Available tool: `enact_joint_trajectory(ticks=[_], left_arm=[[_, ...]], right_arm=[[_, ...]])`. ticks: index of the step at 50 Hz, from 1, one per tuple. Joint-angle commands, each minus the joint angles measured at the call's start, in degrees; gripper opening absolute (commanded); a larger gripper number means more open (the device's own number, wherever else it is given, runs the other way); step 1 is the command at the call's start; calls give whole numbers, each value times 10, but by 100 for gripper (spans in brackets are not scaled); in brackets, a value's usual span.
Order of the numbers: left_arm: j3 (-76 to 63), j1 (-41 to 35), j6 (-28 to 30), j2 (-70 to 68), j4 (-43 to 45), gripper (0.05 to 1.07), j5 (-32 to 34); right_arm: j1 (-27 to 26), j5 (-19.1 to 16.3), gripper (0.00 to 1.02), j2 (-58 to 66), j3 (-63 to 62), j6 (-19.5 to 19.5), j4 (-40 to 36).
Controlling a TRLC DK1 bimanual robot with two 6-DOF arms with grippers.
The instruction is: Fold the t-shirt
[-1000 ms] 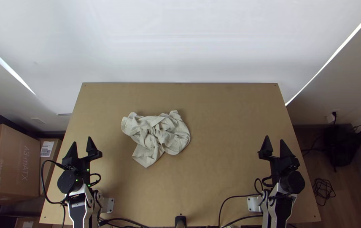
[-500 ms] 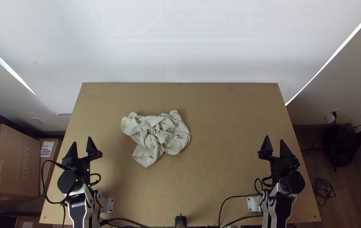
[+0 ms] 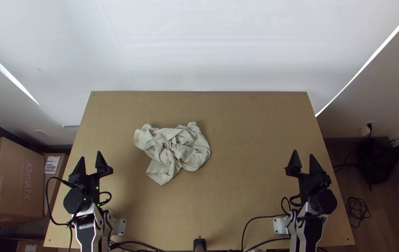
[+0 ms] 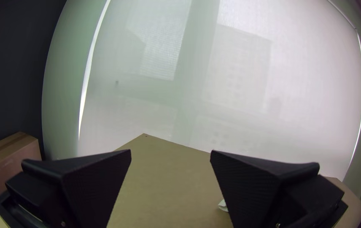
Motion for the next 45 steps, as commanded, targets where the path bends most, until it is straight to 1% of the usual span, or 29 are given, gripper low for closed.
enact_joint_trajectory(ticks=[1,31,39,45], left_arm=[[-20,-2,3,-2,-8,102,-7],[-20,-2,3,-2,-8,102,-7],[-21,-2,3,-2,-8,102,-7],[-20,-2,4,-2,-8,102,-7]], right_arm=[[0,-2,98,2,-6,7,-3],[1,-2,98,2,-6,9,-5],[61,-2,98,2,-6,7,-3],[68,-2,98,2,-6,7,-3]])
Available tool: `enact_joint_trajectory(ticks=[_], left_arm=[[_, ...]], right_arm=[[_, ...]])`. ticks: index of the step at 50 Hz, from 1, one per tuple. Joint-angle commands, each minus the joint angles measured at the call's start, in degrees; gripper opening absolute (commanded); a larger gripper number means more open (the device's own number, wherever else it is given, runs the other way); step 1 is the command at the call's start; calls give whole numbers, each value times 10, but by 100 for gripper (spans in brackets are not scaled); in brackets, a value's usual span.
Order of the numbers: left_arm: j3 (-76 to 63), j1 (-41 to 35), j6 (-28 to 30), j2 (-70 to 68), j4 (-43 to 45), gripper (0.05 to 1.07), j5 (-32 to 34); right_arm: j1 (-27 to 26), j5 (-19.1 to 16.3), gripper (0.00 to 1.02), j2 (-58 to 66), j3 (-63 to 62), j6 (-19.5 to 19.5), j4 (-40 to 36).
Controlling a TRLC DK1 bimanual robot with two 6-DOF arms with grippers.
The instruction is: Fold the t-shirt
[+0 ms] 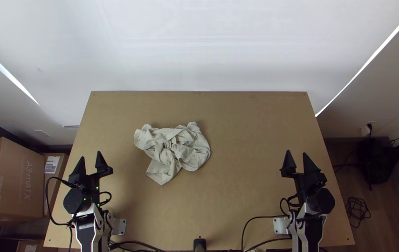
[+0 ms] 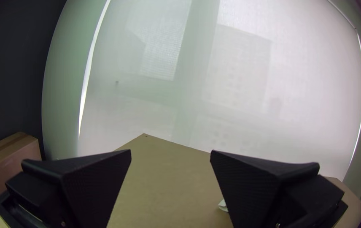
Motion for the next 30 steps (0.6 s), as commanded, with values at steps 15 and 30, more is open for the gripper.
enact_joint_trajectory(ticks=[15,30], left_arm=[[-21,-2,3,-2,-8,102,-7],[-21,-2,3,-2,-8,102,-7]], right_arm=[[42,-2,98,2,-6,11,-3],[19,4,98,4,19,-3,-17]])
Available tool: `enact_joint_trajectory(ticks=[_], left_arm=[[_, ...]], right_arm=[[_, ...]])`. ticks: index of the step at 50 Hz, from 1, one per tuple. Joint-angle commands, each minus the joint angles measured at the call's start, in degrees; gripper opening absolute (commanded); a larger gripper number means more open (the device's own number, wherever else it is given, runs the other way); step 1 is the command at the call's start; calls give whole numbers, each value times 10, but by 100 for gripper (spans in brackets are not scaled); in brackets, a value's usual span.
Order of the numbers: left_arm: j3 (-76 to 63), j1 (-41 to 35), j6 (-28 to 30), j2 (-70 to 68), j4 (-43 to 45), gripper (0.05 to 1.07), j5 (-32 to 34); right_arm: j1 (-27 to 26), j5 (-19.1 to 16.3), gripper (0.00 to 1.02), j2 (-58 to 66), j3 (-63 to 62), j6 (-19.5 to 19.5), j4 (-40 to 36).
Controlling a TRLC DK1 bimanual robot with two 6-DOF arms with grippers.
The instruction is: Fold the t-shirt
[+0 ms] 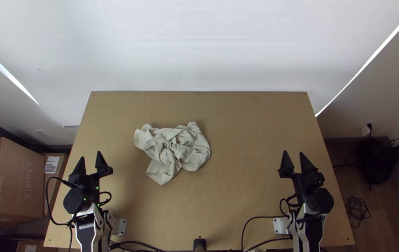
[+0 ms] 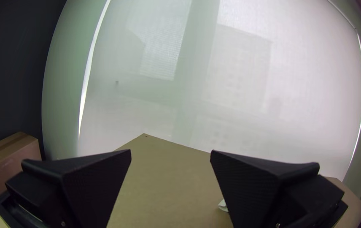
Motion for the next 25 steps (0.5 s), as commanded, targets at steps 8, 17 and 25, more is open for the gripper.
enact_joint_trajectory(ticks=[8,17,25], left_arm=[[-21,-2,3,-2,-8,102,-7],[-21,-2,3,-2,-8,102,-7],[-20,-2,3,-2,-8,102,-7]], right_arm=[[-6,6,98,78,83,-35,-15],[51,5,98,278,238,-47,-70],[175,7,98,430,395,-43,-187]])
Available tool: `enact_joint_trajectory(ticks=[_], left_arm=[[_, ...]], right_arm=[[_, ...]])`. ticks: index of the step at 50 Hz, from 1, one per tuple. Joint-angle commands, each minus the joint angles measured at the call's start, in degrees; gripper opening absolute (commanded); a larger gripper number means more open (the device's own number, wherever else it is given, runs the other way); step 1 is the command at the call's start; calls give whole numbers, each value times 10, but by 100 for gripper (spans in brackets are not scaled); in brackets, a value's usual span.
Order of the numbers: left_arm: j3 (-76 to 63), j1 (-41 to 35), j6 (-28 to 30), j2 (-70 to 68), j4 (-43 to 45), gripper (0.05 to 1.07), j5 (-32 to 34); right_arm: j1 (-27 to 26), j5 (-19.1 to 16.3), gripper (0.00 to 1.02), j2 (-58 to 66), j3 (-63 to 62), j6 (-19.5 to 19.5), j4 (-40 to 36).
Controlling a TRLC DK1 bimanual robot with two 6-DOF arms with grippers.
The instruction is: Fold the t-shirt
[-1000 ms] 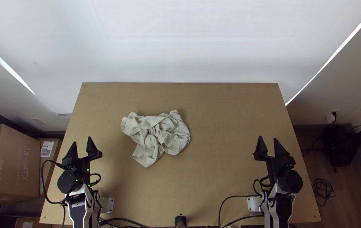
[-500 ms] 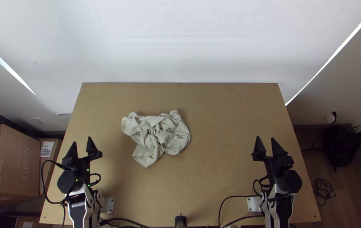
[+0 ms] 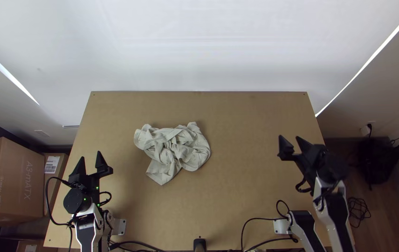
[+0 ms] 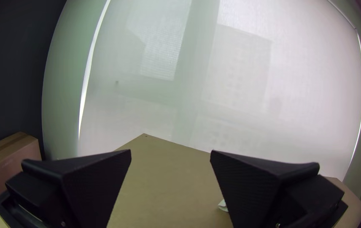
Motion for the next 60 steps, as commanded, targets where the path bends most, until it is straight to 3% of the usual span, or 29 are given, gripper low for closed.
enact_joint_trajectory(ticks=[1,12,24,34,44,52,57,60], left_arm=[[-20,-2,3,-2,-8,102,-7],[-20,-2,3,-2,-8,102,-7],[-21,-2,3,-2,-8,102,-7],[-20,-2,3,-2,-8,102,-7],[-21,-2,3,-2,-8,102,-7],[-21,-2,3,-2,-8,102,-7],[-20,-2,3,-2,-8,102,-7],[-20,-2,3,-2,-8,102,-7]], right_arm=[[83,6,98,99,97,-3,-62],[258,13,98,280,237,34,-130],[392,12,98,466,348,29,-141],[427,13,97,646,514,37,-240],[425,13,97,743,610,22,-245],[425,13,79,795,658,26,-239],[423,13,53,829,682,35,-240],[423,13,48,844,689,35,-240]])
